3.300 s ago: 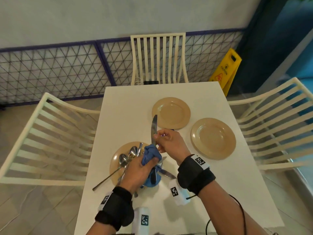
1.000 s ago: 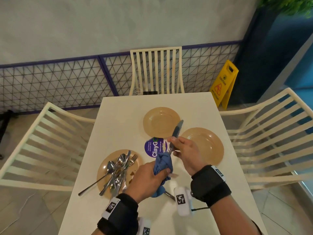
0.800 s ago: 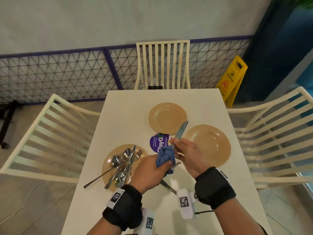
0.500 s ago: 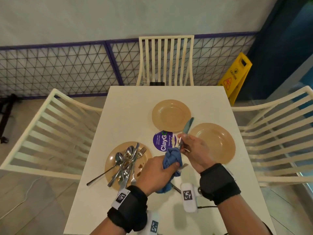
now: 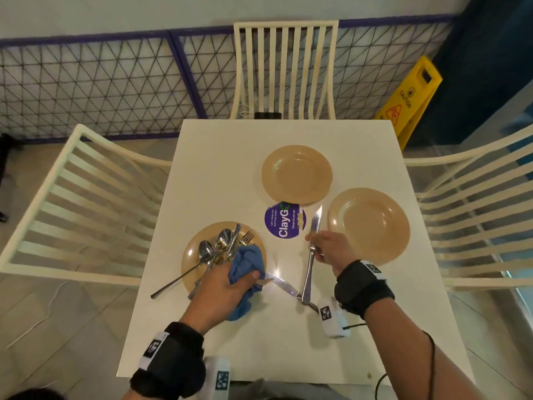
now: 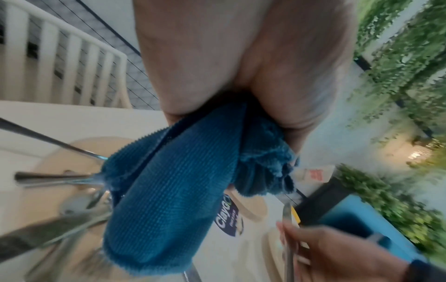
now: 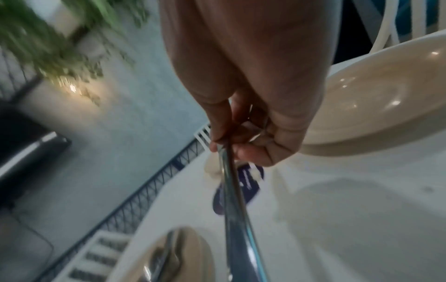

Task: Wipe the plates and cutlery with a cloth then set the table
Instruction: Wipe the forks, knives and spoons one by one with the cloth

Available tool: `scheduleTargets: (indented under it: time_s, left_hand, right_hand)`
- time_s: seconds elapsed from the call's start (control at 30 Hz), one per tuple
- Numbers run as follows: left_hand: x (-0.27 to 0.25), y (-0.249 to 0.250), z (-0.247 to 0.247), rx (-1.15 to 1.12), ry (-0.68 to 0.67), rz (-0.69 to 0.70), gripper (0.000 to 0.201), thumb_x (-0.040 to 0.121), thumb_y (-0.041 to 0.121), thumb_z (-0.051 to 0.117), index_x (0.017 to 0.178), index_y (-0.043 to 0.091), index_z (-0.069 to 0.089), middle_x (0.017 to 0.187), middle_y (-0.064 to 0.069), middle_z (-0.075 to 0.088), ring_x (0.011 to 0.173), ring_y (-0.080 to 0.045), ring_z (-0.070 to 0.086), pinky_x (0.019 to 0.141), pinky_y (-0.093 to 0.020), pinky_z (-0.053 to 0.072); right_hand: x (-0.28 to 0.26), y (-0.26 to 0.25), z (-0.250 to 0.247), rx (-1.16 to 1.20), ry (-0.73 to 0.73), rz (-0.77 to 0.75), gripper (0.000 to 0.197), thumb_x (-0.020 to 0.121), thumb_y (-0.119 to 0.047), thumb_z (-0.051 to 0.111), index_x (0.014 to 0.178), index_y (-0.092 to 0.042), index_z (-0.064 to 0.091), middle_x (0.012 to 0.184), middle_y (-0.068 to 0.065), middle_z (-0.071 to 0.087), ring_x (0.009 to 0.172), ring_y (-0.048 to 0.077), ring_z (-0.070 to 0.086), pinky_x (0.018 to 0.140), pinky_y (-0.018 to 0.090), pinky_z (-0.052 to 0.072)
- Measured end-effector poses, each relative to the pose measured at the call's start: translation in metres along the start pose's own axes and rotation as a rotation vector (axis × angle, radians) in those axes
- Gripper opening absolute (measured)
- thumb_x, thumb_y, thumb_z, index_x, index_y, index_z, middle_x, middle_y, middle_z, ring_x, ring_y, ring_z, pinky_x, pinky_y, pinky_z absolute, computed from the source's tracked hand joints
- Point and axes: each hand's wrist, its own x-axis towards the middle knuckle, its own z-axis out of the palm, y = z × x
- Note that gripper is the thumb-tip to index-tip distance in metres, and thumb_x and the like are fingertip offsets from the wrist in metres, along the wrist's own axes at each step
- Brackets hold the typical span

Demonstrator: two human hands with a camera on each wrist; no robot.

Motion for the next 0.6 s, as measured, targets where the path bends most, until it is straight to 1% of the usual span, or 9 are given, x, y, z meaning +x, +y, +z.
scheduleTargets:
  time_s: [0.03,0.1,0.17,0.23,0.33,0.4,0.43,0.53,0.6]
  left_hand:
    - [-0.001,-0.005,-0.007,-0.018,0.039,-0.019,0.007,0.096,0.026,0.067,0.093,0.025,0.073,0.083,0.013,0.077,0.078,0.002,0.070,0.072,-0.017,0.048]
    - [-0.003,-0.017,-0.021,-0.033,0.096,-0.058,0.008,0.095,0.030,0.067,0.097,0.027,0.074,0.086,0.013,0.077,0.078,0.003,0.069,0.071,-0.020,0.047]
    - [-0.007,-0.030,-0.033,-0.057,0.140,-0.089,0.008,0.095,0.030,0.067,0.100,0.028,0.073,0.089,0.011,0.078,0.082,0.001,0.070,0.072,-0.021,0.048]
    - [-0.012,-0.041,-0.044,-0.070,0.176,-0.111,0.009,0.095,0.028,0.067,0.102,0.025,0.073,0.091,0.008,0.078,0.085,-0.002,0.071,0.074,-0.024,0.050]
    - [-0.020,-0.058,-0.056,-0.062,0.222,-0.147,0.011,0.094,0.029,0.068,0.099,0.021,0.073,0.090,0.003,0.078,0.087,-0.010,0.072,0.079,-0.033,0.055]
    - [-0.023,-0.069,-0.062,-0.059,0.241,-0.164,0.013,0.093,0.029,0.068,0.096,0.017,0.073,0.087,-0.003,0.077,0.087,-0.018,0.072,0.081,-0.039,0.054]
    - [-0.024,-0.073,-0.064,-0.061,0.249,-0.167,0.014,0.093,0.028,0.068,0.096,0.015,0.072,0.087,-0.006,0.077,0.086,-0.020,0.072,0.081,-0.040,0.055]
    - [-0.026,-0.080,-0.069,-0.070,0.276,-0.169,0.018,0.094,0.026,0.068,0.093,0.009,0.070,0.082,-0.013,0.074,0.077,-0.023,0.068,0.071,-0.033,0.053]
    - [-0.025,-0.083,-0.071,-0.079,0.293,-0.172,0.017,0.094,0.025,0.069,0.091,0.008,0.069,0.078,-0.012,0.073,0.073,-0.023,0.067,0.063,-0.030,0.050]
  right_hand:
    - [0.005,0.012,0.004,-0.080,-0.007,0.008,0.025,0.097,-0.010,0.058,0.077,-0.008,0.072,0.061,-0.001,0.057,0.057,0.015,0.046,0.056,0.026,0.041]
    - [0.016,0.033,0.010,-0.262,-0.026,0.011,0.024,0.095,-0.017,0.062,0.075,-0.012,0.074,0.062,-0.001,0.061,0.059,0.017,0.053,0.061,0.029,0.047]
    - [0.025,0.047,0.014,-0.424,-0.048,0.027,0.021,0.092,-0.026,0.066,0.077,-0.015,0.075,0.071,0.001,0.069,0.068,0.021,0.062,0.070,0.032,0.052]
    - [0.032,0.052,0.020,-0.551,-0.066,0.049,0.021,0.089,-0.030,0.068,0.079,-0.014,0.075,0.083,0.007,0.074,0.080,0.025,0.068,0.077,0.034,0.055]
    - [0.041,0.054,0.031,-0.690,-0.060,0.053,0.019,0.086,-0.030,0.071,0.083,-0.011,0.073,0.088,0.010,0.074,0.085,0.029,0.070,0.079,0.035,0.057]
    - [0.044,0.053,0.038,-0.760,-0.044,0.059,0.014,0.084,-0.031,0.073,0.083,-0.018,0.070,0.091,0.006,0.074,0.084,0.025,0.070,0.076,0.031,0.056]
    - [0.045,0.054,0.041,-0.796,-0.032,0.065,0.013,0.082,-0.032,0.074,0.084,-0.021,0.068,0.093,0.004,0.073,0.084,0.023,0.068,0.075,0.028,0.054]
    - [0.045,0.057,0.050,-0.905,0.036,0.053,0.020,0.079,-0.038,0.077,0.088,-0.028,0.061,0.101,-0.001,0.072,0.083,0.018,0.063,0.076,0.027,0.049]
    - [0.039,0.053,0.055,-0.906,0.102,-0.005,0.025,0.083,-0.044,0.072,0.097,-0.026,0.062,0.105,0.000,0.070,0.092,0.021,0.064,0.082,0.030,0.050]
